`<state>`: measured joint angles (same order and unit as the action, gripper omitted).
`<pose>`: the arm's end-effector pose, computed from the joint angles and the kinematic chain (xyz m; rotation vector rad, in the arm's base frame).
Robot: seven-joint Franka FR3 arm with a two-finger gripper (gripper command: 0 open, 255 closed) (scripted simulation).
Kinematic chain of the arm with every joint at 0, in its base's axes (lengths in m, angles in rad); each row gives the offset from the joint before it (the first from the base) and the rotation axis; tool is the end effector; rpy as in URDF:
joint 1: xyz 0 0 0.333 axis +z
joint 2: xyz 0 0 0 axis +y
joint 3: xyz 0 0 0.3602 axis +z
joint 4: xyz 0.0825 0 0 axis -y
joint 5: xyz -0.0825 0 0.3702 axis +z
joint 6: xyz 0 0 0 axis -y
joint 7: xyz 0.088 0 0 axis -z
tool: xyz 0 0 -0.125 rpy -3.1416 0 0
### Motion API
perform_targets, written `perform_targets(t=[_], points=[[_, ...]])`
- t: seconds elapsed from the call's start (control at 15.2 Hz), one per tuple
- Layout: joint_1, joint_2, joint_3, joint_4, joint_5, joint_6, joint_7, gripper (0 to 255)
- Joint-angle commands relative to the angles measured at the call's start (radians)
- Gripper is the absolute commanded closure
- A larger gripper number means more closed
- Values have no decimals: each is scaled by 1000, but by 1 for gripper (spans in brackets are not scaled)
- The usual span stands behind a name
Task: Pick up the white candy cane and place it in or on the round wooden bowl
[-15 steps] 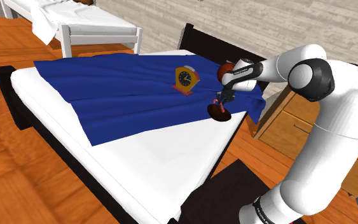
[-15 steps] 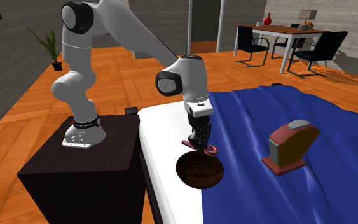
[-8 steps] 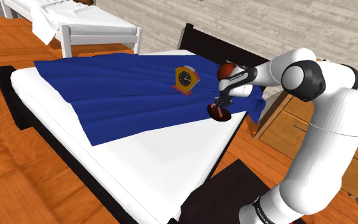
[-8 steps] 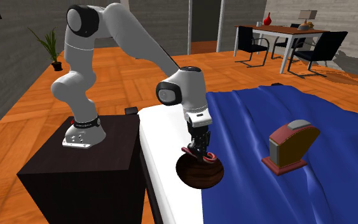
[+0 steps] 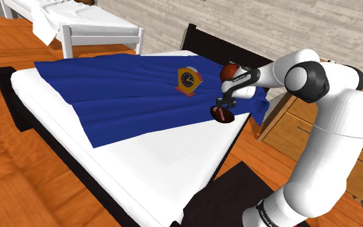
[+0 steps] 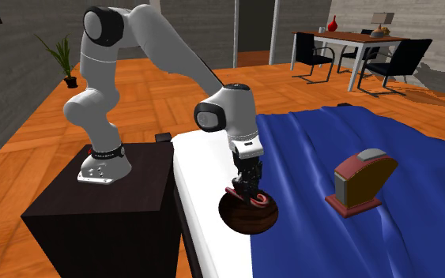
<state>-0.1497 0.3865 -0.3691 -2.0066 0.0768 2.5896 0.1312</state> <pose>0.5591 -0.3022 0.3302 2.8316 -0.9869 0.3076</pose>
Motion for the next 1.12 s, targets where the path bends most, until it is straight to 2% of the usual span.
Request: perform_targets(t=[0.0,0.26,0.53,1.06], points=[[0,0,0,0,0,0,0,0],[0,0,0,0,0,0,0,0],[37,-110,-30,-16,-56,-89,38,0],[36,-110,-29,-16,-57,-89,38,0]])
